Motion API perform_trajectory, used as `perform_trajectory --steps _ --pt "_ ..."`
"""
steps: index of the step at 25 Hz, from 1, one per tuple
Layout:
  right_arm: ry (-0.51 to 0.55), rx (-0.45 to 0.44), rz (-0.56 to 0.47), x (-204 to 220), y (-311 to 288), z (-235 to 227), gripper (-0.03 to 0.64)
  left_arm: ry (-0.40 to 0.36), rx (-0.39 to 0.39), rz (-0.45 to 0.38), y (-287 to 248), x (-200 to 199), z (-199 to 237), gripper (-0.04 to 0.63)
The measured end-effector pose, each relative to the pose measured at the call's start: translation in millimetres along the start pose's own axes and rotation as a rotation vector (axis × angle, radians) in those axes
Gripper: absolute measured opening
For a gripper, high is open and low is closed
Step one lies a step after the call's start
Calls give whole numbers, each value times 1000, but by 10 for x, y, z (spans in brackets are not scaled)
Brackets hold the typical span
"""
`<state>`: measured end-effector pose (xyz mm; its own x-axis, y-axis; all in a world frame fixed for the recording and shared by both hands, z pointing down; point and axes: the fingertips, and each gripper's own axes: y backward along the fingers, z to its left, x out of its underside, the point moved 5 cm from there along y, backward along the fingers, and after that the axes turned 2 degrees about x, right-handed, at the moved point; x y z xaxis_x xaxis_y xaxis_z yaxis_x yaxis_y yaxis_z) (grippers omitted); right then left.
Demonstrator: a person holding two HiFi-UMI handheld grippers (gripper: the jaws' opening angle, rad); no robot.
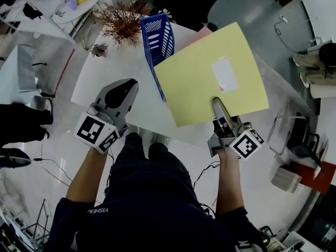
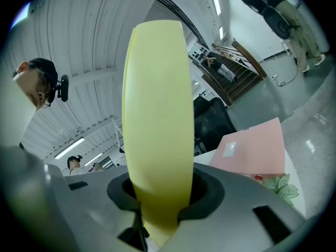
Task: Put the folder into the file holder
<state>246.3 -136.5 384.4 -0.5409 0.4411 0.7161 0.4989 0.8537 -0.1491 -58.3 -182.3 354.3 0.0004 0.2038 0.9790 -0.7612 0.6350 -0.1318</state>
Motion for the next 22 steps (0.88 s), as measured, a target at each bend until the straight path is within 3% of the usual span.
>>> perform_trajectory --steps 12,22 --pt "139 107 -65 30 -104 364 141 4 125 9 -62 -22 281 48" --pt "273 139 -68 9 -389 659 141 9 168 0 -65 -77 546 48"
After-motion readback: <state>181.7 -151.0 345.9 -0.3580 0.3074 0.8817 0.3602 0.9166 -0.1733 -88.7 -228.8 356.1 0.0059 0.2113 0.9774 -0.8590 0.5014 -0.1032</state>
